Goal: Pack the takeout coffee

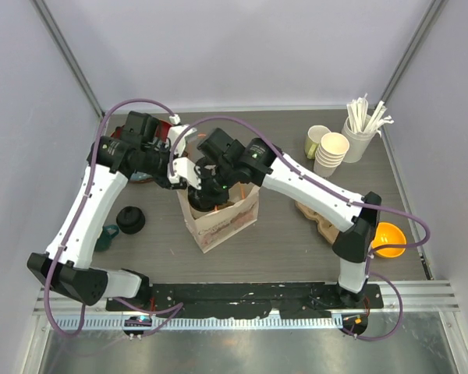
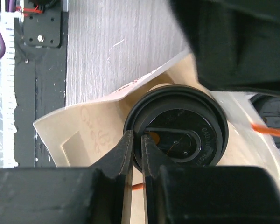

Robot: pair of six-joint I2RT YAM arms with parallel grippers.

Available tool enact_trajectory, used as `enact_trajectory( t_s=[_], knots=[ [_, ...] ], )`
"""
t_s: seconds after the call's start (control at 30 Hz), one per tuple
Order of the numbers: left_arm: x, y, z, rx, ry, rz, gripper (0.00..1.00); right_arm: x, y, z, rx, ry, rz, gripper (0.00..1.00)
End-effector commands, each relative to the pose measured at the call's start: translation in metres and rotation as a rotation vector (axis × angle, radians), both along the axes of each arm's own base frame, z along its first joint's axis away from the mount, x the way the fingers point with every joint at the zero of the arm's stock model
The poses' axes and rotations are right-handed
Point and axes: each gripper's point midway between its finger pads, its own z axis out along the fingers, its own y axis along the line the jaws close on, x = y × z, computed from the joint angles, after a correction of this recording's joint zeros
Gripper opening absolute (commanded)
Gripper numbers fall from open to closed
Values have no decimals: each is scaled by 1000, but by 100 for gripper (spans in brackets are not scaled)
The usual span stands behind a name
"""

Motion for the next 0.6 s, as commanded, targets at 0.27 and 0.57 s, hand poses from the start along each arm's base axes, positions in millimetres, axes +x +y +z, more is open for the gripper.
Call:
enact_trajectory(
  t_s=[0.27,0.57],
  knots=[
    [12,-8,18,-37,-82,-24,0,-26,-13,-34,-8,-45,273,1],
    [10,-18,18,-74,-58,-64,0,-25,-2,-55,-52,-21,381,1]
  ],
)
